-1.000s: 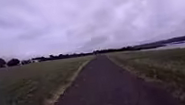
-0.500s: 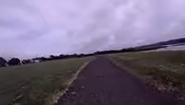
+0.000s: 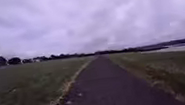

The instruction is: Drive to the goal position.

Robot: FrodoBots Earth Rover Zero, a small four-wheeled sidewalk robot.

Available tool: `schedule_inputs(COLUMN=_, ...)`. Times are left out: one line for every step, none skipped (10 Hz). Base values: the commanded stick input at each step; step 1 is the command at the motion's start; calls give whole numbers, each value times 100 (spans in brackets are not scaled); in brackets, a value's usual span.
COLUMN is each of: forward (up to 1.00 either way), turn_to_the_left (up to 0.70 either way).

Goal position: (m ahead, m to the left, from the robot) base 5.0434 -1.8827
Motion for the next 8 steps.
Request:
schedule_inputs(forward=70, turn_to_the_left=0)
schedule_inputs(forward=70, turn_to_the_left=0)
schedule_inputs(forward=70, turn_to_the_left=0)
schedule_inputs(forward=70, turn_to_the_left=0)
schedule_inputs(forward=70, turn_to_the_left=0)
schedule_inputs(forward=70, turn_to_the_left=0)
schedule_inputs(forward=70, turn_to_the_left=0)
schedule_inputs(forward=69, turn_to_the_left=0)
